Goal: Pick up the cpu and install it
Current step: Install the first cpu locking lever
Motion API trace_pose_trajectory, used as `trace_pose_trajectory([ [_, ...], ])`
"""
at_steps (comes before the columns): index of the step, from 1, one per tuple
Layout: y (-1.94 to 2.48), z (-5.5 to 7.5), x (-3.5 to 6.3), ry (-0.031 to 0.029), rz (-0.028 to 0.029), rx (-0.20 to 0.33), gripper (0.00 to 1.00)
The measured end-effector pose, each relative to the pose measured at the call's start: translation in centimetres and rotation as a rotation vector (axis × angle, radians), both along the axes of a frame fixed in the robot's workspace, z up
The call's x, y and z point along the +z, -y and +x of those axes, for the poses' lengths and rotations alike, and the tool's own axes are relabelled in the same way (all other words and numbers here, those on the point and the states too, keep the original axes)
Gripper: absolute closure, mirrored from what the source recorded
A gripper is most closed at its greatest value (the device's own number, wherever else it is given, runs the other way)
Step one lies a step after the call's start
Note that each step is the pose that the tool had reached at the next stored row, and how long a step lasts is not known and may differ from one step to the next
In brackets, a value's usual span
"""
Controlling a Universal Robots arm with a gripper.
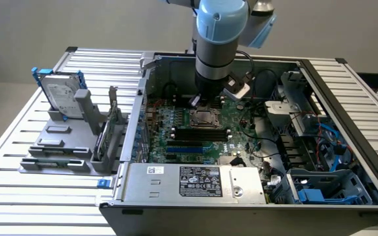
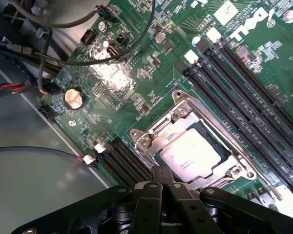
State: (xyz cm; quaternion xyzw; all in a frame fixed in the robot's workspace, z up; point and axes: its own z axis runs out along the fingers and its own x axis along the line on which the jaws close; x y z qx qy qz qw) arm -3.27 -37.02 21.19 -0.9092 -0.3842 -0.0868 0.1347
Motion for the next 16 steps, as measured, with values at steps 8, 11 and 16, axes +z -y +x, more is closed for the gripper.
trace_pose_trajectory([
  [8, 1.27, -0.5, 0.44, -0.0039, -0.0001, 0.000, 0.89],
  [11, 1.71, -0.6, 0.61, -0.0053, -0.0001, 0.000, 0.89],
  [16, 2.31, -0.9, 1.22, -0.0075, -0.0003, 0.000, 0.89],
])
